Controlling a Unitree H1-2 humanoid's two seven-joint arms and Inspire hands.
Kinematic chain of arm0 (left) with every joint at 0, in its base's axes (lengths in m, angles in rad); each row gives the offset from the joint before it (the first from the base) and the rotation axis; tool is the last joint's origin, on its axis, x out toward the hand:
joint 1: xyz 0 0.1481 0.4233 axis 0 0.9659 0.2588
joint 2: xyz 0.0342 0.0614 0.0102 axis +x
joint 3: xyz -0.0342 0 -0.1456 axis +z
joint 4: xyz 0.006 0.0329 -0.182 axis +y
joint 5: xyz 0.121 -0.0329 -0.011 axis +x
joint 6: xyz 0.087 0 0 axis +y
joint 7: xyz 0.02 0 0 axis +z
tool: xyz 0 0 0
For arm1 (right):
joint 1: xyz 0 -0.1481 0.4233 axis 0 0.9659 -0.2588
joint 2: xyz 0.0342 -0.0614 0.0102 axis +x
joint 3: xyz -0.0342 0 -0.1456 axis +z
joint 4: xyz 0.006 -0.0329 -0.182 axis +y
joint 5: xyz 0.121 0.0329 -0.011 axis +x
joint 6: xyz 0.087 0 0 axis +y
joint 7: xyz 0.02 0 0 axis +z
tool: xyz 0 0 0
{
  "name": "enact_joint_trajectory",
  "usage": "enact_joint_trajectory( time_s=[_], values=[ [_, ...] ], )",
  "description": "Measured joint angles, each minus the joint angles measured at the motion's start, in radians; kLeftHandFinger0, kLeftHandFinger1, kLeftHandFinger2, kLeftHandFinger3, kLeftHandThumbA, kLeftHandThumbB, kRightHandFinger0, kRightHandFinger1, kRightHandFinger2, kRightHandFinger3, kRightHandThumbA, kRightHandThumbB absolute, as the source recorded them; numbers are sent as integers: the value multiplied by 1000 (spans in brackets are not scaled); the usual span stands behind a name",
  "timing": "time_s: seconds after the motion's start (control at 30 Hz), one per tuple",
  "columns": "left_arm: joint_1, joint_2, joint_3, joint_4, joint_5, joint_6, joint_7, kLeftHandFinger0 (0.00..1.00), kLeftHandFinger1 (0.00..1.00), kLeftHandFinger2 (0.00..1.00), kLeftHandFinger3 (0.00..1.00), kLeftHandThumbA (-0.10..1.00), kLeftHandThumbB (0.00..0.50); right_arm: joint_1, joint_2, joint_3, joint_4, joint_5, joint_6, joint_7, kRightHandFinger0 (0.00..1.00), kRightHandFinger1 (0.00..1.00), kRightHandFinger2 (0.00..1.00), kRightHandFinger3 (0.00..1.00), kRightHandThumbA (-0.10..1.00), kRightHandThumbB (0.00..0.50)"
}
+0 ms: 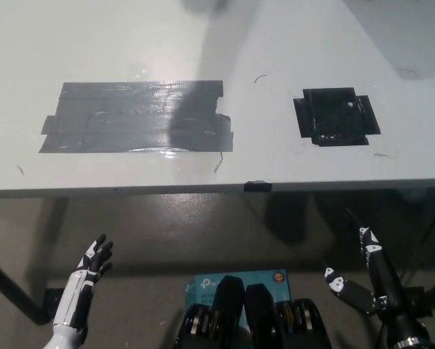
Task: A person hands an oraange duster to the robot and the robot grabs it with its right hand and places it on the black marked spot infron tof it on the desk
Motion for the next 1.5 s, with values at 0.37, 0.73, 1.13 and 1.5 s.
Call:
enact_joint_trajectory(
  time_s=[0.37, 0.73, 1.13, 1.5],
  values=[
    [0, 0, -11, -2, 0, -1, -12, 1000, 1000, 1000, 1000, 982, 220, -3, 18, -61, -250, -62, 42, -38, 1000, 1000, 1000, 1000, 778, 201],
    [0, 0, -12, 1, 2, -1, -15, 1000, 1000, 1000, 1000, 986, 227, -257, -14, -93, -533, -210, 275, -12, 1000, 1000, 1000, 1000, 1000, 312],
    [-5, 0, -13, 1, 5, -1, -16, 1000, 1000, 1000, 1000, 1000, 231, -586, -65, -43, -429, -349, 497, 116, 1000, 1000, 1000, 1000, 1000, 332],
    [-17, 1, -13, 1, 15, 2, -16, 1000, 1000, 1000, 1000, 1000, 242, -917, -62, -24, 176, -420, 576, 214, 1000, 1000, 1000, 1000, 1000, 376]
  ],
)
